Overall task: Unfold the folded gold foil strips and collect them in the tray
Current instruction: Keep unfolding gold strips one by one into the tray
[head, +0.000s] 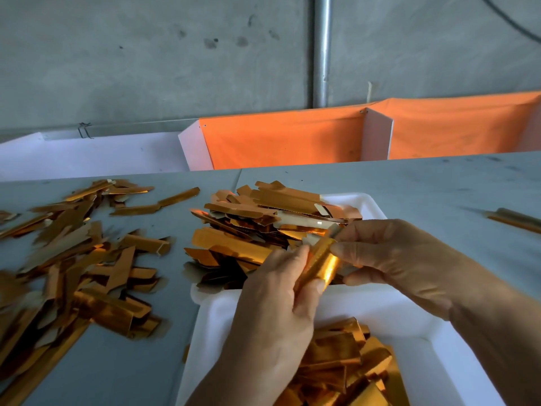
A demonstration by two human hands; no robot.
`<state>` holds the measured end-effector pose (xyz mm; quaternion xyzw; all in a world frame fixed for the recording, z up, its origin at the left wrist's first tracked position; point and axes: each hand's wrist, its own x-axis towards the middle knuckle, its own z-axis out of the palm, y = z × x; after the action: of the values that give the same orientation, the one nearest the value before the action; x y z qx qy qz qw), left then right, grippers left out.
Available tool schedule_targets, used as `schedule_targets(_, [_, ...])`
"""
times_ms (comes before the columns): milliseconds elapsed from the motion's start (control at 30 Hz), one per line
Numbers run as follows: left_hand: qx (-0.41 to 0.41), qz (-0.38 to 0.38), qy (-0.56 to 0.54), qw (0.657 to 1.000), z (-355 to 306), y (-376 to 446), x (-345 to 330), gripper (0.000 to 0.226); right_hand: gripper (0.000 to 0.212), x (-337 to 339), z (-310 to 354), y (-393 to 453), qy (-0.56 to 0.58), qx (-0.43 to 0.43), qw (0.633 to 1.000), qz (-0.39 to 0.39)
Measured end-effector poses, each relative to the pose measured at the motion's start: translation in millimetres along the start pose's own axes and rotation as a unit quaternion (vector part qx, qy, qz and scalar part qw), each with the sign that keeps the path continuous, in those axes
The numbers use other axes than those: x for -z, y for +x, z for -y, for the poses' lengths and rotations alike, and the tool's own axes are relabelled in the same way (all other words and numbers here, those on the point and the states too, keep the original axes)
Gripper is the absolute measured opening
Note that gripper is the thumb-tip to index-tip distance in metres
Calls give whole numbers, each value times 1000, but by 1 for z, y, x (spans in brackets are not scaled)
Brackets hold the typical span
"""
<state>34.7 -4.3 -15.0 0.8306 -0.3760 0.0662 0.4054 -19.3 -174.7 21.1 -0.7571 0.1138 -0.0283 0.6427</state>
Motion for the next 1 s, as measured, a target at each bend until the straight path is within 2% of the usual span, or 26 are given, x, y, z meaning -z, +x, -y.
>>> schedule_targets(267, [-1,-12,63,998,-7,-1,-11,71,33,0,3,-3,76,9,997,1])
schedule_targets(433, [-3,-29,94,995,-7,-2,-12,66,39,-2,4,-4,55,18,998,9])
schedule_targets(567, [-23,-40,111,993,-7,-3,-11,62,29,-1,5,-6,49,29,998,28])
schedule_targets(700, [-38,-14,106,994,-7,-3,-12,61,16,-1,5,-5,4,37,999,31])
schedule_targets(900, [-58,4,129,990,-10,-4,-13,58,14,8,4,-5,-24,-4,996,81])
schedule_targets(1000, [-68,2,142,988,-10,-3,-12,54,20,7,1,-4,40,-12,994,106])
